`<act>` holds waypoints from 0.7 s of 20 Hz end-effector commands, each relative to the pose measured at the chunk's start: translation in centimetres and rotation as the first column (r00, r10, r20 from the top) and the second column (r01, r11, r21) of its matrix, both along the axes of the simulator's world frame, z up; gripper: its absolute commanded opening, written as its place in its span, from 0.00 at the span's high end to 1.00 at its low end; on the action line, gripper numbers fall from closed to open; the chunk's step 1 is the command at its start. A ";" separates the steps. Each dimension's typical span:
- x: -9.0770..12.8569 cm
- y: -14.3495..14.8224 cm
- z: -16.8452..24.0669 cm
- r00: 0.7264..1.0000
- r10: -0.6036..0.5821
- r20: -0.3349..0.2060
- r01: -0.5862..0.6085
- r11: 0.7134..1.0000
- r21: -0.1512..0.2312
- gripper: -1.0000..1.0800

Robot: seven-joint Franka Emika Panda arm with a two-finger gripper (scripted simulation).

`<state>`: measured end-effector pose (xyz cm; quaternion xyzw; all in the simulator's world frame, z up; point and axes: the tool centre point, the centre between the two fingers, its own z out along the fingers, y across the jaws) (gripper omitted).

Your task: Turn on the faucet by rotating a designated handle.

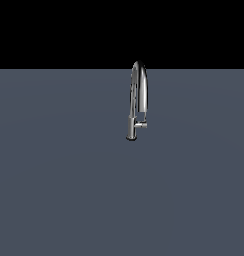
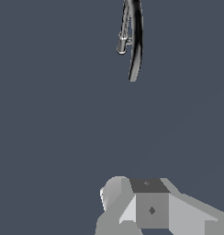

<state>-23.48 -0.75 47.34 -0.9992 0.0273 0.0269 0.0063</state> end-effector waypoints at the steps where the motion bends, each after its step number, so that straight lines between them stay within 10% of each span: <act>1: 0.7 0.0 -0.1 1.000 -0.015 -0.015 0.015 1.000 0.014 1.00; 14: 7.3 -0.1 -1.2 0.977 -0.138 -0.163 0.160 0.978 0.134 1.00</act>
